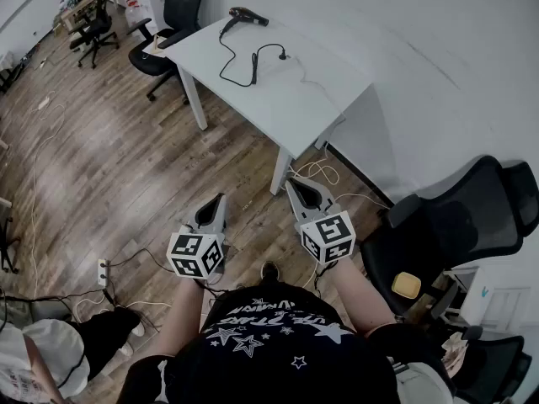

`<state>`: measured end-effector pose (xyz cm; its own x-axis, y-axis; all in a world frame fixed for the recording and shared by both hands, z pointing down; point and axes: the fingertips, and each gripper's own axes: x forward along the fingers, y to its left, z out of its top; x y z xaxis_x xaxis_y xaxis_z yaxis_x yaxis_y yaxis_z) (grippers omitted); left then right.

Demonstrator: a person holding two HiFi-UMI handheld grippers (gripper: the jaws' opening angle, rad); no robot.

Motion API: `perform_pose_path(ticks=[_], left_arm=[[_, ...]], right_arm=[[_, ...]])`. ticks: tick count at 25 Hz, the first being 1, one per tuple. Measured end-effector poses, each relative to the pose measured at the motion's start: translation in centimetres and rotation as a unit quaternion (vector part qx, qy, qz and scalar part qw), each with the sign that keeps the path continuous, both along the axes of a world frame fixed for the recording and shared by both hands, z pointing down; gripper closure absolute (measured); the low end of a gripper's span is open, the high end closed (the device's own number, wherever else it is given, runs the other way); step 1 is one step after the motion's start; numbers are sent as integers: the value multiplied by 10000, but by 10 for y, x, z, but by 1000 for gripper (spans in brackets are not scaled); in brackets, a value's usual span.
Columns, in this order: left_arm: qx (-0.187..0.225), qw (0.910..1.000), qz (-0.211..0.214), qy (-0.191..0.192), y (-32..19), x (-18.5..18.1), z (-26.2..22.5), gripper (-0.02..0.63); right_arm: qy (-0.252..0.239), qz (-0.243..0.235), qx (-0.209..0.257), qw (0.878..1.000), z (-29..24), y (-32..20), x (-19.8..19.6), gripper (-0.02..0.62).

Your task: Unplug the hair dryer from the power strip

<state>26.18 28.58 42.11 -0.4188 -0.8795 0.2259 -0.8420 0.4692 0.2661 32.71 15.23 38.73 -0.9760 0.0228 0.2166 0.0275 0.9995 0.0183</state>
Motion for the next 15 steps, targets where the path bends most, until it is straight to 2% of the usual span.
perform_pose_path(ticks=[15], left_arm=[[-86,9997,-147,145,-5,2,9,599]], right_arm=[[135,60,-220,9996,18,-16,13,588]])
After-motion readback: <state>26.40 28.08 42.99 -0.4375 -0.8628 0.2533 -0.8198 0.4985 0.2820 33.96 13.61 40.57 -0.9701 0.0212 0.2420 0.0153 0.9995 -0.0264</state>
